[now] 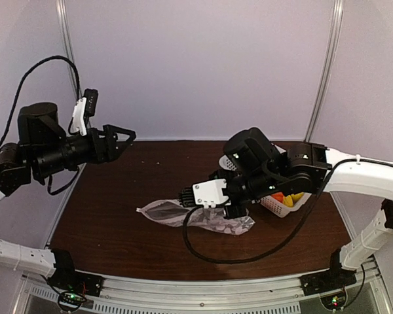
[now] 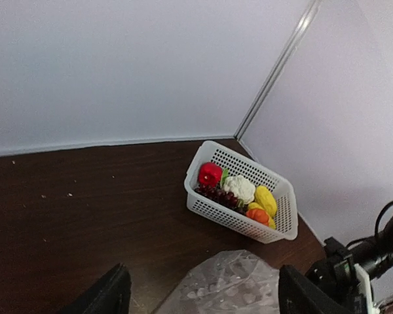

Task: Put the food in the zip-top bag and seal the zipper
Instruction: Pass from the right arm to the left, then pick up the fake vegetable from the bin, then place the fake vegetable in the zipper food storage bag, then adjust the zipper food storage bag at the center of the board.

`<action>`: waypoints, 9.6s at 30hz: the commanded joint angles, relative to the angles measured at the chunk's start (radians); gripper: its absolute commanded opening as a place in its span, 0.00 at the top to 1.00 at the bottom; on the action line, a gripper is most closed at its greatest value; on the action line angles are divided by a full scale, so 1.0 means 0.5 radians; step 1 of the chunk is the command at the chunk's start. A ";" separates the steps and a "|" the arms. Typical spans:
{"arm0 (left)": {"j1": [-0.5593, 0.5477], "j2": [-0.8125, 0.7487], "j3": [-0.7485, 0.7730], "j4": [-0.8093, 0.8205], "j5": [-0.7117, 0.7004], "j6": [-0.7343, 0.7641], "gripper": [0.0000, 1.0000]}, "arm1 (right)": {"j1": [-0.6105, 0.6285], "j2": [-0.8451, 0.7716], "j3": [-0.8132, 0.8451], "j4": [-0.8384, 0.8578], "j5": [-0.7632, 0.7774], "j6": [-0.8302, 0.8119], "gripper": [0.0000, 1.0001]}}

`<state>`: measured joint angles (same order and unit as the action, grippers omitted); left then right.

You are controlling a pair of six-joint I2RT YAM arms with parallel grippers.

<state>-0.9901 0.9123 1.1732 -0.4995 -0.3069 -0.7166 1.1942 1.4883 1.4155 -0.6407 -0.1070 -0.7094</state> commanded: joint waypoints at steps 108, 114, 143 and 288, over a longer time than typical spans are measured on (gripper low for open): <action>0.494 1.208 -0.107 0.582 1.077 0.879 1.00 | -1.977 0.309 -0.053 -0.075 -0.201 0.718 0.50; 0.520 1.238 -0.101 0.607 1.084 0.864 1.00 | -1.977 -0.074 -0.162 -0.120 -0.511 0.721 0.50; 0.185 1.456 0.169 1.069 0.930 -0.097 1.00 | -1.109 0.048 0.122 -0.134 -1.810 0.727 0.46; 0.369 1.478 1.069 -0.355 0.743 0.515 1.00 | -1.722 0.397 0.903 -0.581 -1.587 1.079 0.17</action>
<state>-0.7998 1.6035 1.7912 -0.7082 -0.0643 -0.4576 0.4980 1.7748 1.9308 -0.8646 -0.8642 -0.1299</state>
